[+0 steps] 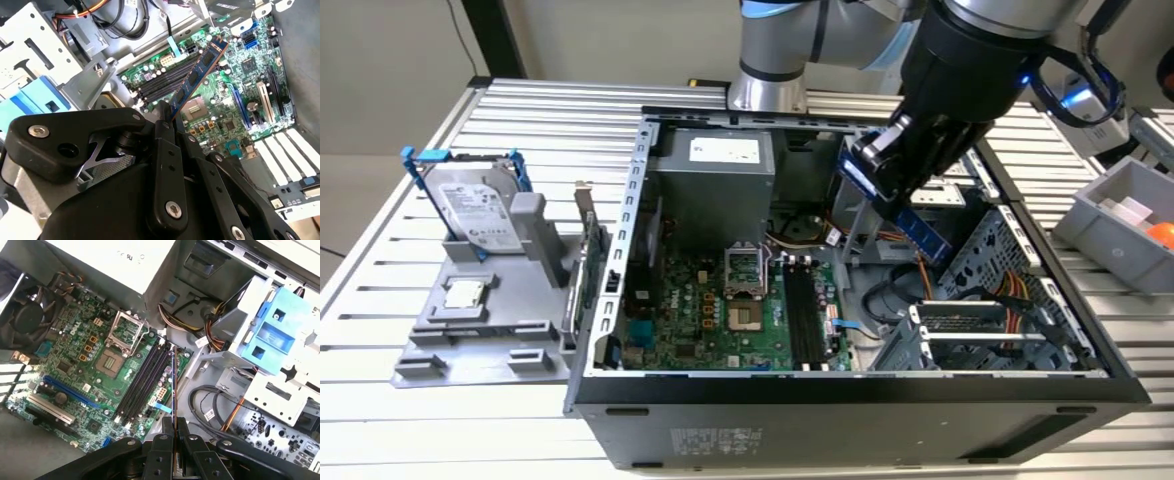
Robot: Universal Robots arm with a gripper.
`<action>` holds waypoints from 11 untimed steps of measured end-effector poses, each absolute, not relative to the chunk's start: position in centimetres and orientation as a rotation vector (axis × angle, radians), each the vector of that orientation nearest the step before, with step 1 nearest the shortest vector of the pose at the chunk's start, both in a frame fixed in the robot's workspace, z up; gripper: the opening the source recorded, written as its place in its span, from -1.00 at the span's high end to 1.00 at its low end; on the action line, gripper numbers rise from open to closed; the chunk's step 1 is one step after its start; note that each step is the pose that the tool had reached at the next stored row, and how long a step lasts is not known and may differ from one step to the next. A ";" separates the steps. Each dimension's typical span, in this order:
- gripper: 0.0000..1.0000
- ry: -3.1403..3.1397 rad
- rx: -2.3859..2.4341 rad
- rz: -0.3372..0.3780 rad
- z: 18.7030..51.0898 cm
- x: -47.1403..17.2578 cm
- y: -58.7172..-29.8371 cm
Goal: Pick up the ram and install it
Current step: 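Insert the ram into the slot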
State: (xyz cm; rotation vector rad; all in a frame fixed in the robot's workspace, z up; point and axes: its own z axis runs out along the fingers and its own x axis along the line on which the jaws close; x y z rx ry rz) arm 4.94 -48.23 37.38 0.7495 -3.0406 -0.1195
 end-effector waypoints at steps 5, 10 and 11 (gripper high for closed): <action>1.00 -3.053 0.703 -0.120 37.4 4.9 -48.2; 1.00 -3.065 0.655 -0.120 37.4 4.9 -48.2; 1.00 -3.067 0.646 -0.120 37.4 4.9 -48.2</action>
